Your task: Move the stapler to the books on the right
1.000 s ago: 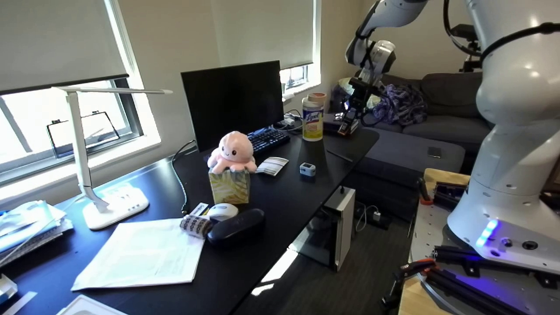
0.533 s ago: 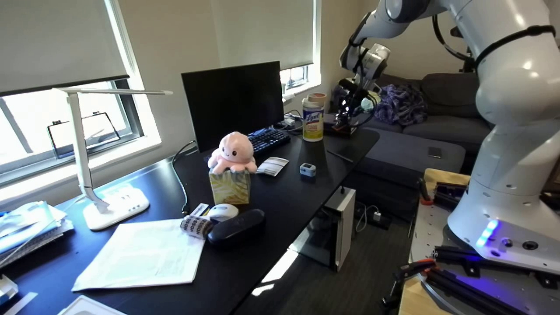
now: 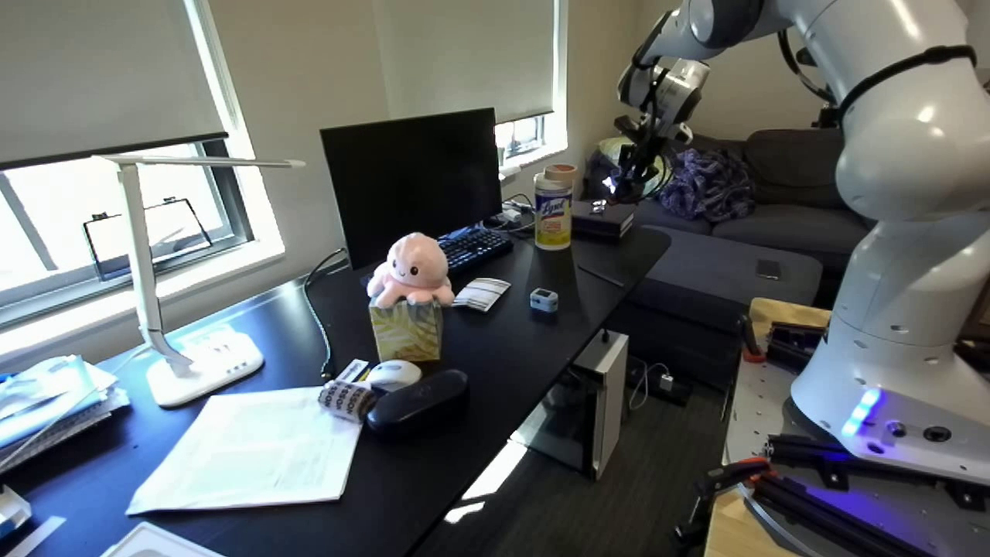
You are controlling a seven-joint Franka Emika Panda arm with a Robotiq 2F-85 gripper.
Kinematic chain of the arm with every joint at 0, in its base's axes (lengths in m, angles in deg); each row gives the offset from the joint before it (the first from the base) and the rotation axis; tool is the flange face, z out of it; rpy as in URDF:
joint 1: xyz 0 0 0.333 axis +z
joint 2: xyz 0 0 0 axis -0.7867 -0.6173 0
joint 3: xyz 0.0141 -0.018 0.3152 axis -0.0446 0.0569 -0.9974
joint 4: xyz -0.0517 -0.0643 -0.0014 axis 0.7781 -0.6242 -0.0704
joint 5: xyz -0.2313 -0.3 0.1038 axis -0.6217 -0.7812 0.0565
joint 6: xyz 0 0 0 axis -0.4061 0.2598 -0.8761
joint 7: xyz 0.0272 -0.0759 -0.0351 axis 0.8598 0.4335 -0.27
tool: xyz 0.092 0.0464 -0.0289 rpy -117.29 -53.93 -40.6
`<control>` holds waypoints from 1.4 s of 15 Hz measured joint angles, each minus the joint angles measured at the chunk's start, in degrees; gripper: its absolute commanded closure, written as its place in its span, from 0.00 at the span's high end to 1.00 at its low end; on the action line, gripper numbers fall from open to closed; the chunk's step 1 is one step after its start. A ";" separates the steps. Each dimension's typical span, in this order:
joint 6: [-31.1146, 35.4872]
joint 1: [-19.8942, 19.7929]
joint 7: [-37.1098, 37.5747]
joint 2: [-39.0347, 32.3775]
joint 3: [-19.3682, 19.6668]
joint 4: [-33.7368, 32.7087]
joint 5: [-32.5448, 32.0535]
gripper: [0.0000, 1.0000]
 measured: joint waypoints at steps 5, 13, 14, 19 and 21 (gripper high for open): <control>-2.87 -2.01 2.46 -3.30 -0.76 -4.68 -3.64 0.12; -13.73 -7.10 -6.58 -11.02 -7.91 -18.13 -5.92 0.12; -16.26 -7.86 -7.48 -11.86 -8.28 -19.64 -7.06 0.12; -20.84 -10.78 -9.55 -15.25 -8.54 -24.81 -12.71 0.12; -20.83 -11.56 -10.23 -16.15 -8.73 -26.40 -14.41 0.12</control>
